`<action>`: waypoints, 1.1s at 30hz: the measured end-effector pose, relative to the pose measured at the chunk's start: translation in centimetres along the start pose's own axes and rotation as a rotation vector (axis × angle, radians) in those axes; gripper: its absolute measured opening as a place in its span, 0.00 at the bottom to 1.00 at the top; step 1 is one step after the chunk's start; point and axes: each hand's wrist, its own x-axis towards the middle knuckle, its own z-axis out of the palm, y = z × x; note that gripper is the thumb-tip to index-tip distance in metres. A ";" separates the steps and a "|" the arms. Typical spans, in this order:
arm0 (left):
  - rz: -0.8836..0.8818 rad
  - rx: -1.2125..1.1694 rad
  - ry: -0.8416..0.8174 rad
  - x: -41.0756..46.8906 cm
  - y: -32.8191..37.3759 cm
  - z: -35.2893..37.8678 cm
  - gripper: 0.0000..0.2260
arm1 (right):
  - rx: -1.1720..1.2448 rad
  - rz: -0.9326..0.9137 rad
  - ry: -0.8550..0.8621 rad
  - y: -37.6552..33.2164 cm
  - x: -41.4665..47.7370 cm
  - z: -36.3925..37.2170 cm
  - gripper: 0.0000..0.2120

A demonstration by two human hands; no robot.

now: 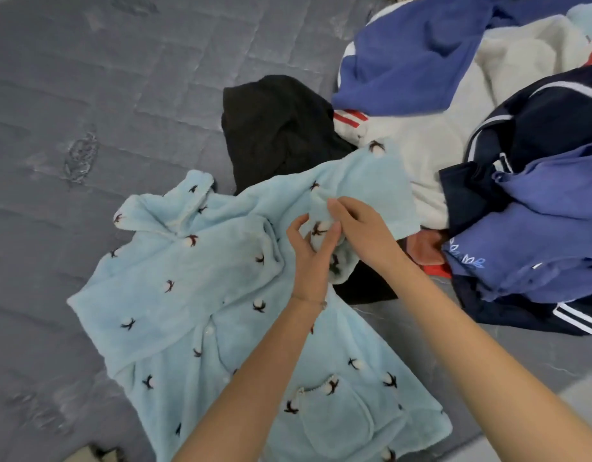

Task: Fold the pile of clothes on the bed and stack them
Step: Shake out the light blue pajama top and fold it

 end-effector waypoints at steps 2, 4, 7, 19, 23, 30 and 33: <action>-0.014 0.030 0.045 0.2 -0.2 -3.4 0.25 | 0.044 0.017 -0.100 -0.2 -0.2 2.8 0.18; -0.014 0.119 0.083 0.2 -0.6 -6.8 0.25 | 0.096 0.064 -0.203 -0.3 -0.7 5.4 0.14; 0.031 0.200 0.191 -0.4 -1.3 -11.8 0.16 | 0.132 0.037 -0.298 -0.4 -1.3 9.7 0.12; 0.153 0.154 0.732 -2.6 -0.7 -31.3 0.07 | -0.947 -0.204 -0.118 2.9 0.2 17.4 0.29; 0.062 0.372 0.897 -1.8 -1.9 -36.2 0.15 | -1.037 -0.218 -0.164 4.0 -0.2 18.2 0.32; 0.234 1.273 0.684 -2.7 -5.4 -36.8 0.26 | -1.130 -0.220 -0.205 6.1 -0.1 19.0 0.33; 0.033 1.598 0.402 -3.6 -7.2 -36.6 0.24 | -1.189 -0.192 -0.247 6.6 -0.3 18.5 0.33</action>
